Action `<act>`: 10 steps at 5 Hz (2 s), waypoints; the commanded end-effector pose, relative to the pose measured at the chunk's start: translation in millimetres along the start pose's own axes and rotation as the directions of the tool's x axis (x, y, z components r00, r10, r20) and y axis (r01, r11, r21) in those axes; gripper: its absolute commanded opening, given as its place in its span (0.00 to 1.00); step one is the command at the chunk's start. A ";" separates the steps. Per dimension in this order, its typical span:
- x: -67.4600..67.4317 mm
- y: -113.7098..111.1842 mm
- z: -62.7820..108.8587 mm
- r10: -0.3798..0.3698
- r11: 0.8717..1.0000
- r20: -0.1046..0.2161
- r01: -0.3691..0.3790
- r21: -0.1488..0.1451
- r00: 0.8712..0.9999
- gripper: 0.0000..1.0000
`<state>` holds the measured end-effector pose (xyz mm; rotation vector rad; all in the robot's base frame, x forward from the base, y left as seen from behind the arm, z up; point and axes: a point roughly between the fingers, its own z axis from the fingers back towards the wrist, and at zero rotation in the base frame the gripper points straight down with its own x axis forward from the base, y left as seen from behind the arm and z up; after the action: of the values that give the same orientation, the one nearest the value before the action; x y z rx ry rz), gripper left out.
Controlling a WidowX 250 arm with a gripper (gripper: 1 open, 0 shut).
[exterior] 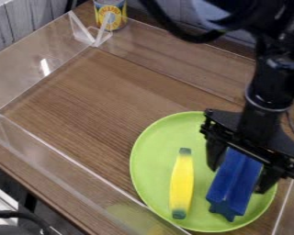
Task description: Remove the blue object from inside the green plate and put it on the table
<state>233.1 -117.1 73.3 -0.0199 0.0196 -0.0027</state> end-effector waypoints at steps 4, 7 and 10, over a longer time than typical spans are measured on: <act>-3.1 -3.9 -6.8 -0.083 0.996 0.063 0.086 -0.038 0.995 1.00; -3.0 -28.6 2.3 0.013 0.999 0.122 -0.006 -0.052 0.992 1.00; 6.3 -3.4 12.8 0.142 0.989 0.129 -0.137 -0.049 0.981 1.00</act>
<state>235.6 -119.5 74.0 -0.0381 -0.0684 0.1378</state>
